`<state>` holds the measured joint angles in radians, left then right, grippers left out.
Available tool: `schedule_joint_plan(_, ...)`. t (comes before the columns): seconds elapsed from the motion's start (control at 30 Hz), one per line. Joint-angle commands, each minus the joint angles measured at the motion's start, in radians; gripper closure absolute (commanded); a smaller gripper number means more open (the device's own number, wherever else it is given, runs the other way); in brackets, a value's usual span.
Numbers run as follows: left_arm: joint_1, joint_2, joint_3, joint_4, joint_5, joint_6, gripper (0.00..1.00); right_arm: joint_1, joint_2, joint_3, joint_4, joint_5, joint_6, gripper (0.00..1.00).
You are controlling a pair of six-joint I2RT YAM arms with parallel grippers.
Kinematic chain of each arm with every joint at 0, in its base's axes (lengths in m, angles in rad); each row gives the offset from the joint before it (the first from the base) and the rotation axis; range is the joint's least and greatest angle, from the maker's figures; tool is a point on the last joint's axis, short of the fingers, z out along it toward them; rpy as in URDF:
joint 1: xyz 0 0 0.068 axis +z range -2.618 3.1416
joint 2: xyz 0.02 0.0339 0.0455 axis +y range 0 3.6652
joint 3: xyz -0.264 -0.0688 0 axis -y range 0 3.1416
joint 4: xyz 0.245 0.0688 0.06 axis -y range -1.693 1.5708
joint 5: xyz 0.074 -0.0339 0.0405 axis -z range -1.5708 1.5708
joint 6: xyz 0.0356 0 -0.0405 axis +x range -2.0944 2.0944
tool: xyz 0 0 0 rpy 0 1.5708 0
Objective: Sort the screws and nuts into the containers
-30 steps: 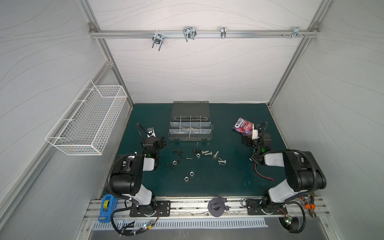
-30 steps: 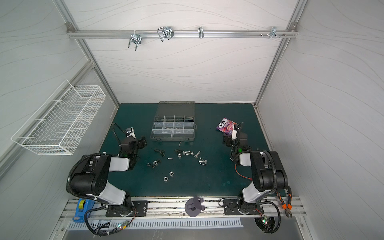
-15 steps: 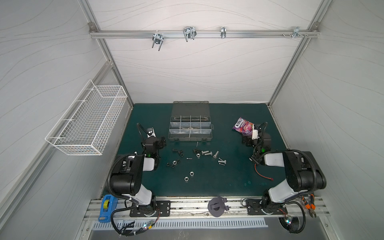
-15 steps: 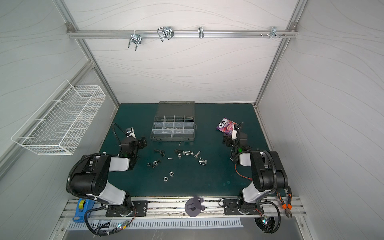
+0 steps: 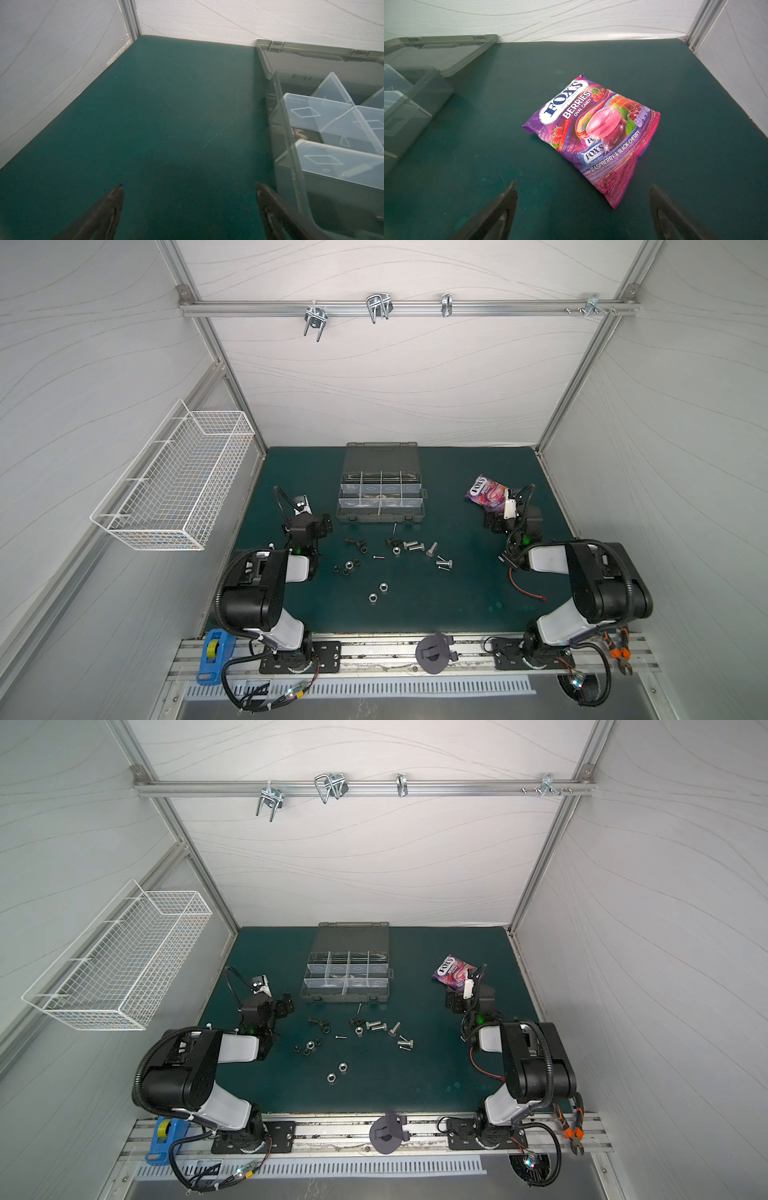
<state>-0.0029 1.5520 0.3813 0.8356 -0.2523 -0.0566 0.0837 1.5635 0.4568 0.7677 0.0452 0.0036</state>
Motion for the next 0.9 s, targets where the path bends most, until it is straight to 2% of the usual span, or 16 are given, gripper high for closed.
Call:
schedule_joint_plan(0.0, 0.001, 0.003, 0.034, 0.031, -0.012, 0.0, 0.01, 0.007, 0.004, -0.007, 0.01, 0.006, 0.0, 0.01)
schedule_joint_plan(0.1, 0.003, 0.003, 0.032, 0.031, -0.01, -0.002, 0.01, 0.007, 0.006, -0.01, 0.012, 0.004, 0.0, 0.01)
schedule_joint_plan(0.23, 0.025, -0.004, 0.024, 0.035, 0.047, -0.014, 0.01, 0.007, -0.009, 0.006, -0.022, 0.014, 0.003, 0.01)
schedule_joint_plan(0.4, 0.037, -0.056, 0.016, 0.008, 0.027, -0.035, 0.01, 0.015, -0.067, 0.063, -0.175, 0.077, 0.018, 0.01)
schedule_joint_plan(0.67, 0.028, -0.243, 0.042, -0.193, -0.102, -0.079, 0.01, 0.077, -0.227, 0.094, -0.36, 0.248, 0.048, 0.01)
schedule_joint_plan(0.8, 0.007, -0.334, 0.1, -0.389, -0.164, -0.201, 0.01, 0.102, -0.3, 0.13, -0.482, 0.322, 0.092, 0.01)
schedule_joint_plan(0.87, -0.021, -0.37, 0.145, -0.542, -0.197, -0.286, 0.01, 0.105, -0.331, 0.158, -0.552, 0.339, 0.138, 0.01)
